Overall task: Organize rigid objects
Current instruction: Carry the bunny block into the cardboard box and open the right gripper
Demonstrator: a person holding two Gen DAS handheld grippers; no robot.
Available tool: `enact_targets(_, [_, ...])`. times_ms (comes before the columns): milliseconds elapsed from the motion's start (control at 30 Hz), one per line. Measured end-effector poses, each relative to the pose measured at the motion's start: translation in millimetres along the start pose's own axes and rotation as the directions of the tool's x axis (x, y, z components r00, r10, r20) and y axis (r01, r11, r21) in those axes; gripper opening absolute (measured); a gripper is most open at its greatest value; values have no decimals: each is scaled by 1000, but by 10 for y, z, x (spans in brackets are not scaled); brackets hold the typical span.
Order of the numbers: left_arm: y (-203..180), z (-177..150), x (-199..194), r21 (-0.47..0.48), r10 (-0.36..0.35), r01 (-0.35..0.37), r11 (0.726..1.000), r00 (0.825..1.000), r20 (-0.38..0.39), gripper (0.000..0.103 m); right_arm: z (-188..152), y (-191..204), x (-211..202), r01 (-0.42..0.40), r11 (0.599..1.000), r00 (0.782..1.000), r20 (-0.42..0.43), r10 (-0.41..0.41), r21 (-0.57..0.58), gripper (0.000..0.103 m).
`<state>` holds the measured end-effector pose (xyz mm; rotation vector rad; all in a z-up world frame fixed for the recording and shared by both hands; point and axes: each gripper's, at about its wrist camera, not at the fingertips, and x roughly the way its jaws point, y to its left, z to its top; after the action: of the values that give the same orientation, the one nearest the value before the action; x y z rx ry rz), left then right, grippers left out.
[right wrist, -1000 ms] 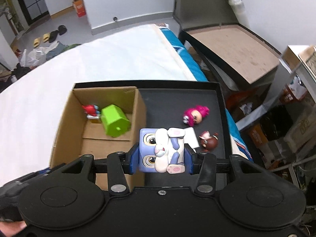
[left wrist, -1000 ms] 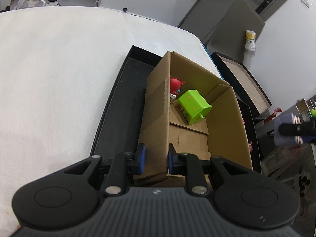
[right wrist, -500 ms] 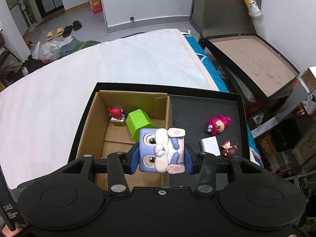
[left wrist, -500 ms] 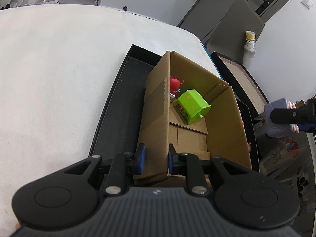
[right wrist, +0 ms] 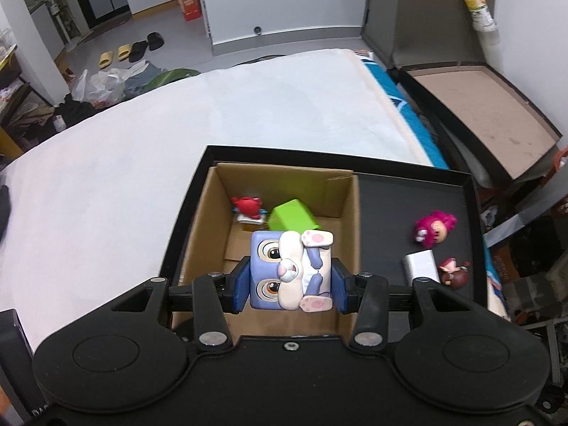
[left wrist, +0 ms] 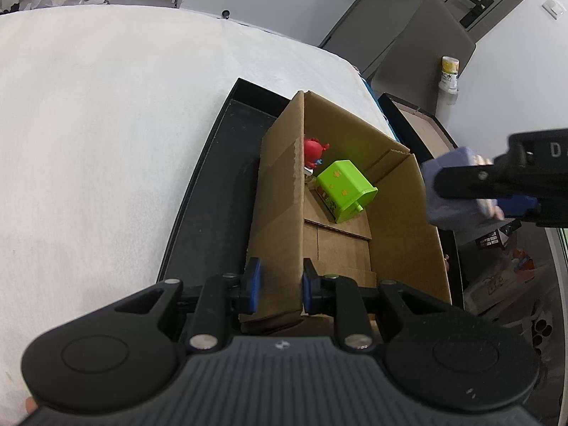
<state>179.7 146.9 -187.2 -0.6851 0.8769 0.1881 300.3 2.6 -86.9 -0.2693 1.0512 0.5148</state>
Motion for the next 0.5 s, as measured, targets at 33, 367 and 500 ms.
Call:
enact_targets(33, [-2, -2, 1, -1, 0, 0, 1000, 1000, 0, 21, 0, 30, 18, -6, 1000, 1000, -1, 6, -2, 44])
enact_targets(367, [12, -2, 12, -6, -5, 5, 1000, 1000, -2, 21, -5, 251, 226, -28, 999, 999, -29, 28, -18, 44])
enact_targets(500, [33, -1, 13, -13, -10, 10, 1000, 1000, -3, 21, -9, 318, 335, -33, 999, 998, -45, 32, -21, 44])
